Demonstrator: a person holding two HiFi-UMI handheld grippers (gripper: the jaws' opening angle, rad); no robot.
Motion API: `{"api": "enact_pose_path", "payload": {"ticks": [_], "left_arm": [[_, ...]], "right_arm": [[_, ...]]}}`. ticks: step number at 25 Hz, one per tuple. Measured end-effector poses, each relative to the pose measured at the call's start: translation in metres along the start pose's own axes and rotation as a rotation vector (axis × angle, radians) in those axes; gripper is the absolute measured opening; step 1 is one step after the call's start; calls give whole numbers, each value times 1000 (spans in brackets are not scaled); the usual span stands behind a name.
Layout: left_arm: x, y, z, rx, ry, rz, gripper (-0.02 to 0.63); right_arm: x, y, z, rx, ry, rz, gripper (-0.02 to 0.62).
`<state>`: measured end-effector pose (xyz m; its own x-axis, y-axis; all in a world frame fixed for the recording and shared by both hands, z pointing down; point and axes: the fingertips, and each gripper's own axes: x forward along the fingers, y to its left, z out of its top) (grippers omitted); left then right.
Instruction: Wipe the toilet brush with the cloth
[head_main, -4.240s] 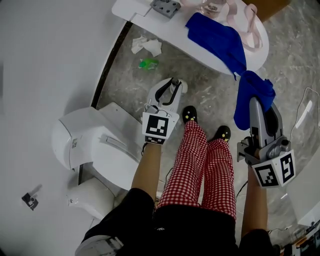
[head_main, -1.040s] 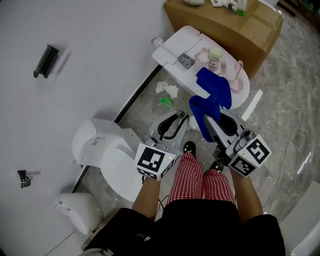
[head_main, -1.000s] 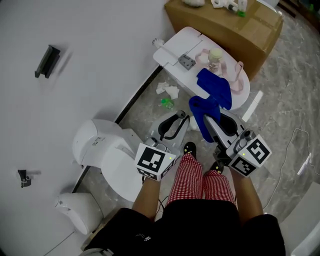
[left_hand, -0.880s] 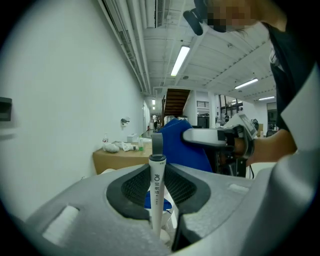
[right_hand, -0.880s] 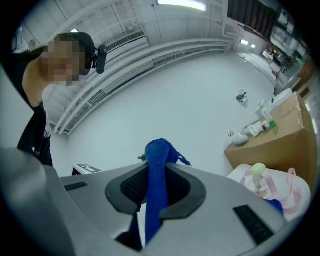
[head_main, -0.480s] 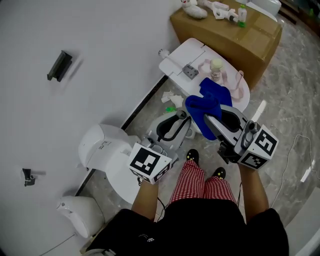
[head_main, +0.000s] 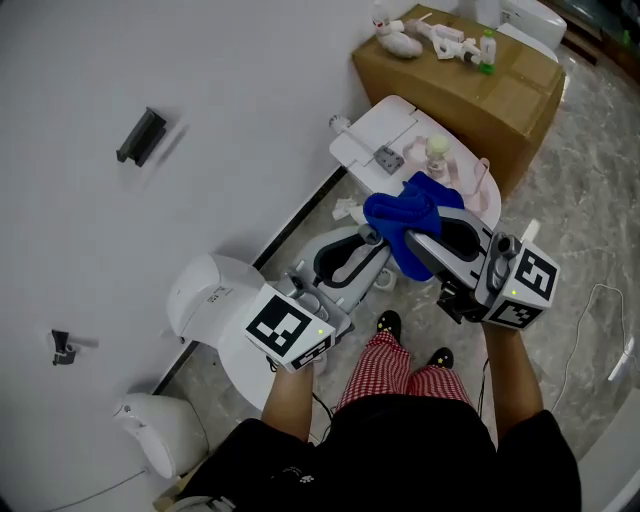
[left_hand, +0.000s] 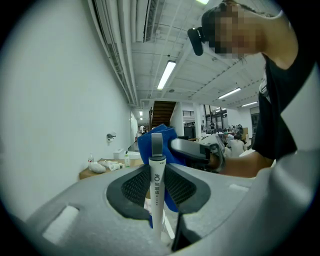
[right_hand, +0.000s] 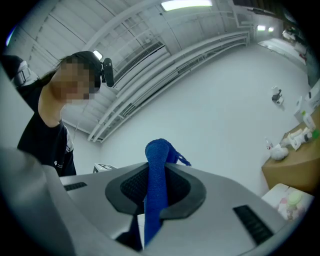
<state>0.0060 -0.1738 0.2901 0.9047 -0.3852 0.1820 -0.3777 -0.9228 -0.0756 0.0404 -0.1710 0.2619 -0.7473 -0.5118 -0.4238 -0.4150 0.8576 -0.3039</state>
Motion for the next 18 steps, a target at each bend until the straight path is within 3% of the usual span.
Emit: {"api": "enact_pose_path", "payload": {"ticks": [8, 18], "left_arm": [[-7, -17, 28, 17, -44, -33, 92], [-8, -38, 51, 70, -76, -56, 92]], "right_arm": [[6, 26, 16, -12, -10, 91, 64], [-3, 39, 30, -32, -37, 78, 64]]}}
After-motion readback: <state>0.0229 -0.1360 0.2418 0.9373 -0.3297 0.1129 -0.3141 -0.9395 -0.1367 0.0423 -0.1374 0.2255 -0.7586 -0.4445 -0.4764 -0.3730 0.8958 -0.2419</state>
